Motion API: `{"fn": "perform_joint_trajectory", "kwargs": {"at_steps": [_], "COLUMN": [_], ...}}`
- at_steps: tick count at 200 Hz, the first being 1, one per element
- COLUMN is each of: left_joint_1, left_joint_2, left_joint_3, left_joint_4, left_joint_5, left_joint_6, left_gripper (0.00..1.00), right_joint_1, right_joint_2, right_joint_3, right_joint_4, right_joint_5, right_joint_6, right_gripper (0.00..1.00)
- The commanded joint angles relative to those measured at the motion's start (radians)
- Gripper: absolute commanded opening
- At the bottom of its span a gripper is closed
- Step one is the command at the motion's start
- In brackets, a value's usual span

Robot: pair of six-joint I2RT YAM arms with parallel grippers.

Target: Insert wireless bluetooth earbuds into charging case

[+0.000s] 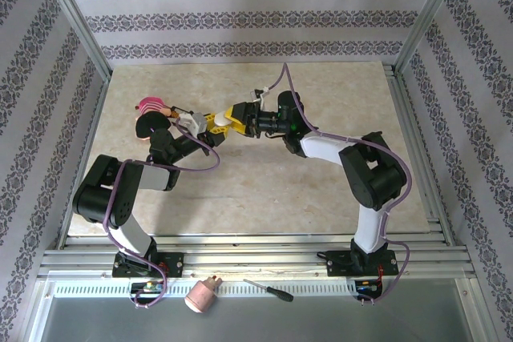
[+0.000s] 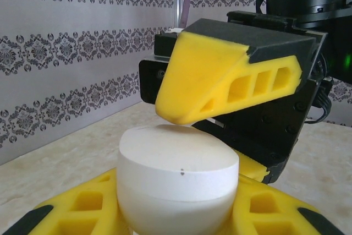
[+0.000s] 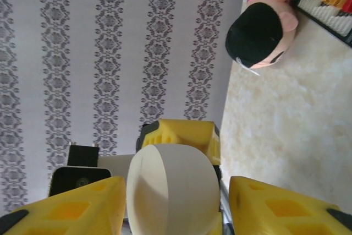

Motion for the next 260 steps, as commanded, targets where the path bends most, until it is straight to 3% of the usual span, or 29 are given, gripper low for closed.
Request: {"fn": "perform_joint_trajectory", "kwargs": {"at_steps": [1, 60, 84, 130, 153, 260], "left_joint_1": [-0.018, -0.02, -0.02, -0.019, -0.019, -0.033], "left_joint_2": [-0.022, -0.011, -0.008, -0.01, -0.023, -0.19], "left_joint_3": [0.029, 0.025, 0.024, 0.006, -0.02, 0.026], "left_joint_4": [0.064, 0.063, 0.063, 0.062, 0.039, -0.697], "left_joint_5": [0.022, 0.012, 0.009, -0.001, -0.006, 0.013], "left_joint_6": [-0.022, -0.009, -0.003, 0.013, 0.045, 0.458], "left_gripper": [0.21, 0.25, 0.34, 0.66, 0.77, 0.97], "right_joint_1": [0.013, 0.0, -0.011, -0.037, -0.058, -0.126], "right_joint_2": [0.017, 0.019, 0.018, -0.008, -0.001, 0.047], "right_joint_3": [0.012, 0.015, 0.011, 0.002, -0.008, -0.064], "right_joint_4": [0.123, 0.134, 0.121, -0.027, -0.102, -0.432], "right_joint_5": [-0.03, -0.028, -0.023, 0.041, 0.082, 0.308], "right_joint_6": [0.065, 0.077, 0.061, -0.098, -0.159, -0.45], "right_gripper": [0.47, 0.24, 0.2, 0.2, 0.19, 0.19]}}
